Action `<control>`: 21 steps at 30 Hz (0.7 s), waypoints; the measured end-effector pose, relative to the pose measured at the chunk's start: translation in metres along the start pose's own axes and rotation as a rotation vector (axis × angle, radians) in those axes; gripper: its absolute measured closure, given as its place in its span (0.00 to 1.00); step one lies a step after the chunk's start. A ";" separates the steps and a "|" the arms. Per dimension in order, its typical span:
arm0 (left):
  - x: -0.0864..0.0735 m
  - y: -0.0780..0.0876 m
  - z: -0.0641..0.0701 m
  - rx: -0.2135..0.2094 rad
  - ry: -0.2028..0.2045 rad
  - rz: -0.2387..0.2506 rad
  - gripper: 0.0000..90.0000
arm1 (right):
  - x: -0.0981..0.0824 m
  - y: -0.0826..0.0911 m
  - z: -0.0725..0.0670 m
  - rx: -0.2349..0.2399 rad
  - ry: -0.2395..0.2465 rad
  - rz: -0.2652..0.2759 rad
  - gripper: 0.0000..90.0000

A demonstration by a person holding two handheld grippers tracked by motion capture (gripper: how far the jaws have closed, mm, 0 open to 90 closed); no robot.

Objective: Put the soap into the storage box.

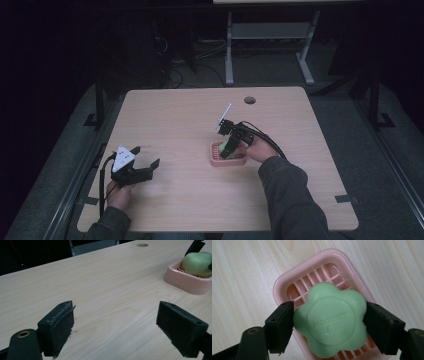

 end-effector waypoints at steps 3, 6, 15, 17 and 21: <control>0.001 0.000 0.000 0.003 0.003 0.004 0.16 | 0.000 0.003 0.000 -0.001 0.001 0.004 0.29; 0.000 0.000 0.000 0.002 -0.004 0.001 0.16 | 0.000 0.005 0.000 0.002 -0.001 0.012 0.29; 0.000 0.000 0.001 -0.001 -0.006 0.000 0.16 | -0.001 0.015 0.000 0.001 -0.023 0.053 0.23; 0.000 0.000 0.001 -0.002 -0.005 0.003 0.16 | -0.002 0.017 -0.001 0.002 -0.026 0.055 0.23; 0.000 0.000 0.001 -0.003 -0.004 0.002 0.16 | -0.004 0.019 -0.001 0.000 -0.029 0.055 0.23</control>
Point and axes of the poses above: each handheld gripper's, and its own axes: y roughly backward along the jaws, x roughly out of its top, z roughly to its right, the point moved 6 cm from there along -y, roughly forward along the jaws, and after that the axes turned 7 degrees about y, right-handed, at the moved point
